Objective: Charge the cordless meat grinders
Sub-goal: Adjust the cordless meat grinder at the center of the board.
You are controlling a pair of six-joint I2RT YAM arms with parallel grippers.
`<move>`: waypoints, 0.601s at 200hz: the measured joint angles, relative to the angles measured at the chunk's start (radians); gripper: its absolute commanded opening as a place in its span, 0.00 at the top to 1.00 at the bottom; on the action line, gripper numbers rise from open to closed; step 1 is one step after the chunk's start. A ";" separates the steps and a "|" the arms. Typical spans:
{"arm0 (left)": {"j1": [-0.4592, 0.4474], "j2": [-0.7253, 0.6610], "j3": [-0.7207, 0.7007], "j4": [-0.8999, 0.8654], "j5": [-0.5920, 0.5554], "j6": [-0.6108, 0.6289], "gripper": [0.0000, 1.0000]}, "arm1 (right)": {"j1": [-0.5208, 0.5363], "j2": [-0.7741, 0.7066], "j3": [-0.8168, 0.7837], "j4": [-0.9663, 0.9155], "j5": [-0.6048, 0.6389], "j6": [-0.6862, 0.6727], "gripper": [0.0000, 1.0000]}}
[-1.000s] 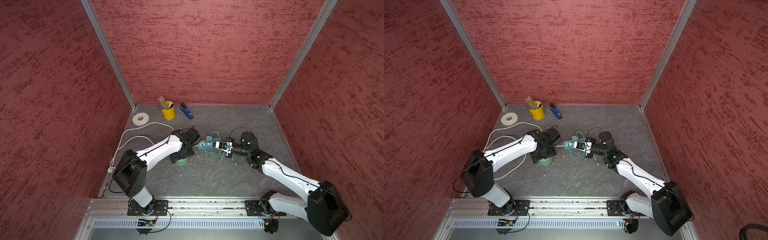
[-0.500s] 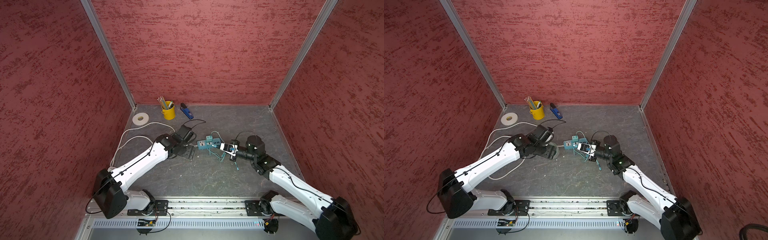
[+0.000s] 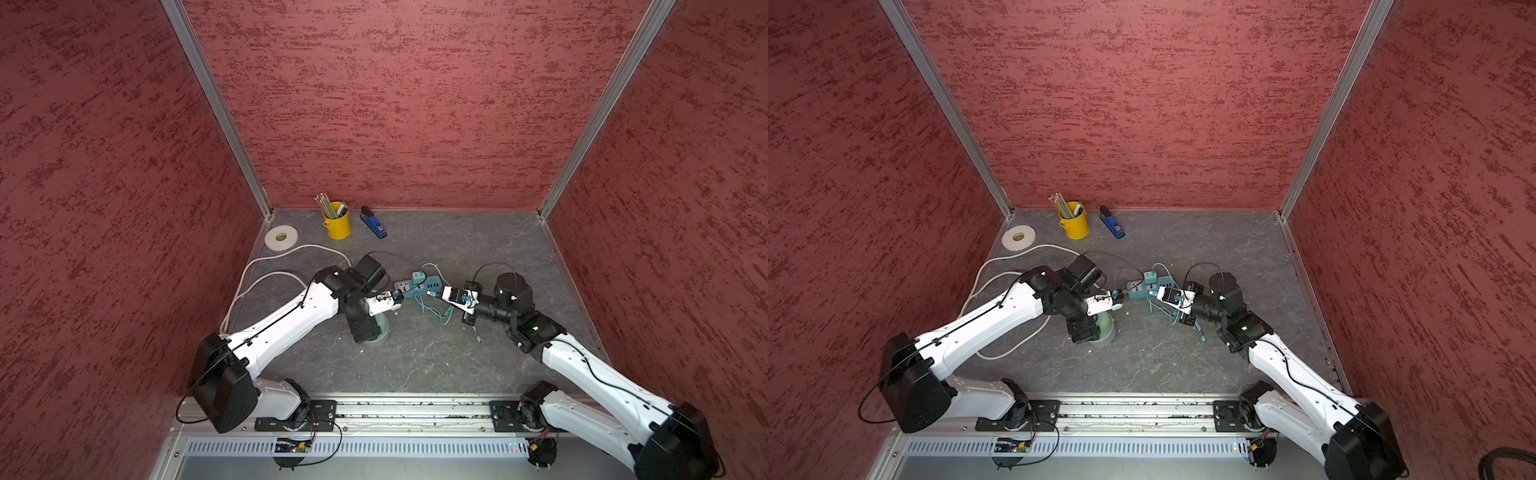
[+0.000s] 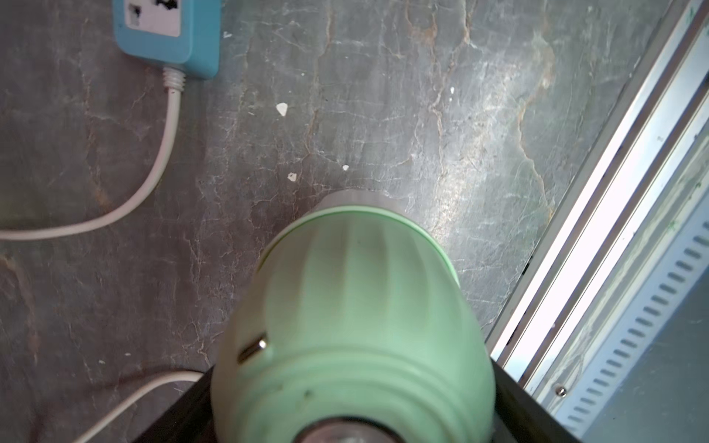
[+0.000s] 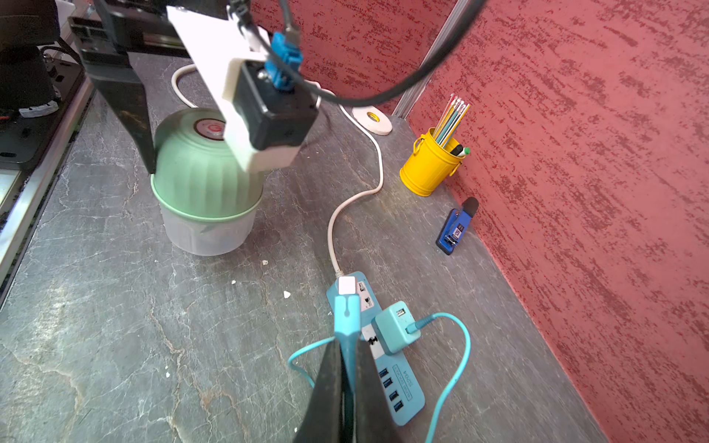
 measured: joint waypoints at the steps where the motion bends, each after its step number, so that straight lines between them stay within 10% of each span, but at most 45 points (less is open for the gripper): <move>1: 0.000 0.000 0.000 0.000 -0.001 0.004 1.00 | 0.000 0.000 0.000 0.000 0.000 0.001 1.00; 120: 0.025 0.154 -0.006 0.145 -0.029 0.435 0.90 | 0.000 0.001 0.000 -0.004 0.000 0.013 1.00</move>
